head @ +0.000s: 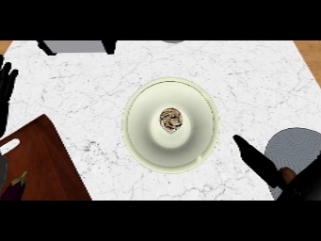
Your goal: Pick the cupcake from the placemat and place it in the bowl
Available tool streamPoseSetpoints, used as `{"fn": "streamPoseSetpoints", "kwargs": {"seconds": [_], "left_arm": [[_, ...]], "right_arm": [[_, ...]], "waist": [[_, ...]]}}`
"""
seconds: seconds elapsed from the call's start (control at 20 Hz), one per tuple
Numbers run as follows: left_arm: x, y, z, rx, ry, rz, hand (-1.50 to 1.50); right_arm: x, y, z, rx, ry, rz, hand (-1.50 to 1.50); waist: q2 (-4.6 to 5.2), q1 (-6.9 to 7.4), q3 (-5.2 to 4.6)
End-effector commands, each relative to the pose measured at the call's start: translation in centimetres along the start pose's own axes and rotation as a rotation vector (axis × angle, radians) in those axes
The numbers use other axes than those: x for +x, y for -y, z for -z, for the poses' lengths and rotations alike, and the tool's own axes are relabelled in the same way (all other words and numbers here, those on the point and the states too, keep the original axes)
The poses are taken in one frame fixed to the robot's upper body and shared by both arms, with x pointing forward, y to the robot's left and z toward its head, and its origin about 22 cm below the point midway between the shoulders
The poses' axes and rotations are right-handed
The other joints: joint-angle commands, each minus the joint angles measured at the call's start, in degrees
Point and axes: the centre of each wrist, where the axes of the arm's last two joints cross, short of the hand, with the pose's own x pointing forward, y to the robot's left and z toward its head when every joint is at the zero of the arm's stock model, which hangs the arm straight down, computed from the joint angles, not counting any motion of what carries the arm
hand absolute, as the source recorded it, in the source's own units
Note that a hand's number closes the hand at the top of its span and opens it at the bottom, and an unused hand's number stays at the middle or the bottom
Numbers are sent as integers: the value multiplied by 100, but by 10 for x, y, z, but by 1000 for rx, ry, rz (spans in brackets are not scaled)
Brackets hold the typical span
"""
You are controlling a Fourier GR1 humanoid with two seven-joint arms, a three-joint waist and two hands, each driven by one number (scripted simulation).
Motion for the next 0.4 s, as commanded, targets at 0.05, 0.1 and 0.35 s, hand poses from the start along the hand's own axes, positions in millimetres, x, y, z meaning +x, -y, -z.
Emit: {"fn": "streamPoseSetpoints", "kwargs": {"seconds": [0.05, 0.1, 0.35], "left_arm": [[-16, 6, -14, -1, -21, 3, 0], [-3, -3, -13, -15, -8, -6, 0], [1, -2, -11, 21, -14, 2, 0]], "right_arm": [[-15, 72, -16, -56, -55, 103, -150], [-20, 80, -17, -64, -58, 88, -150], [-30, 123, -29, -38, -67, 111, -150]], "waist": [[-14, -66, 6], [-6, 16, 5], [-28, -60, 13]]}}
